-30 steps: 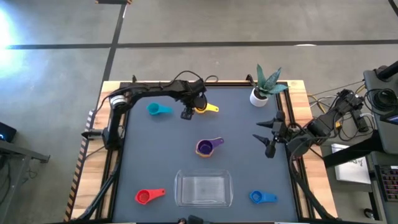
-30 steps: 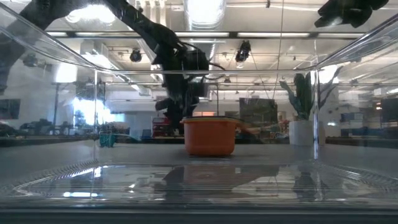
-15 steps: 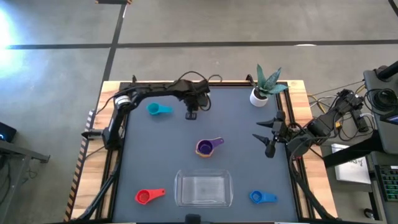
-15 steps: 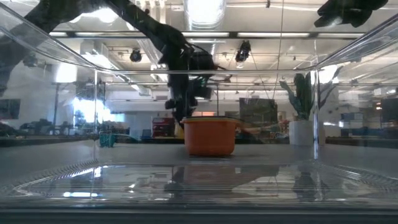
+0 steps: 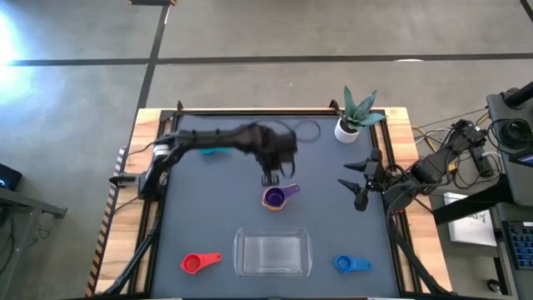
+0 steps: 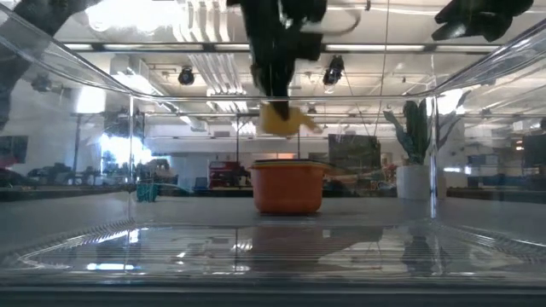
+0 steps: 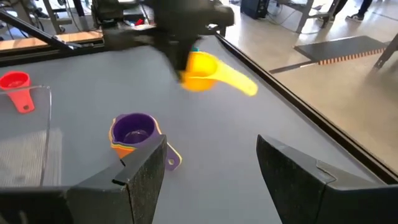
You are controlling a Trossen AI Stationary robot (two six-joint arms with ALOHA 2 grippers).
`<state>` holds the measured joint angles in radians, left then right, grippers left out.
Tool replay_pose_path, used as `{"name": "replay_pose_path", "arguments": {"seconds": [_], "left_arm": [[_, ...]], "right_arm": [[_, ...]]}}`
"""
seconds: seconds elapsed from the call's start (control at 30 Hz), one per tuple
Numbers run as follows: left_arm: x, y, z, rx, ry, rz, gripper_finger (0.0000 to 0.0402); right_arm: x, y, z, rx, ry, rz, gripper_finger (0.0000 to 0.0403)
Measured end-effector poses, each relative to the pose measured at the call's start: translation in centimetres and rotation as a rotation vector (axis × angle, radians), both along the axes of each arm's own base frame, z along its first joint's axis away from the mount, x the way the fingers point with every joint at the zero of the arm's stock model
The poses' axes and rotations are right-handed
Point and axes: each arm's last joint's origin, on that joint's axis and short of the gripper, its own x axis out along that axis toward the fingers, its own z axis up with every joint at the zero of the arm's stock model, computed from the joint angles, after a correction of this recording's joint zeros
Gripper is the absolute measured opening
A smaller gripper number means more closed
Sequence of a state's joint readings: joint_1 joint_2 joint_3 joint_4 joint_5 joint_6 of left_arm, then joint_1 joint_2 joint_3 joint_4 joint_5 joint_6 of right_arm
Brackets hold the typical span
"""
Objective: Nest measuring cups in basket
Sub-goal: Stack the yellow measuring cup on the violet measuring cup
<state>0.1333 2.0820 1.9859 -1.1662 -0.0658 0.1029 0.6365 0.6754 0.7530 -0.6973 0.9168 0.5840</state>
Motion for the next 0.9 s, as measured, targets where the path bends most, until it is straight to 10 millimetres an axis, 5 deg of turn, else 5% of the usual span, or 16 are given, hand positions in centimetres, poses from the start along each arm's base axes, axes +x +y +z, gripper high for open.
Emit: {"name": "replay_pose_path", "arguments": {"seconds": [0.13,0.3,0.63,0.9], "left_arm": [[0.5,-4.7,0.9,-0.023,-0.05,-0.062,0.0001],[0.7,-7.7,0.3,-0.079,-0.092,-0.071,0.0001],[-0.3,-10.8,-3.6,-0.095,-0.139,-0.035,0.0],[-2.8,-10.8,-4.8,-0.092,-0.244,-0.063,0.0]], "right_arm": [[0.0,0.0,-0.6,0.012,0.006,-0.011,0.0237],[0.0,0.0,-1.9,0.04,0.022,-0.029,0.0237],[-0.1,0.1,-3.3,0.12,0.042,-0.038,0.0237],[-0.1,0.1,-3.3,0.117,0.045,-0.035,0.0237]]}}
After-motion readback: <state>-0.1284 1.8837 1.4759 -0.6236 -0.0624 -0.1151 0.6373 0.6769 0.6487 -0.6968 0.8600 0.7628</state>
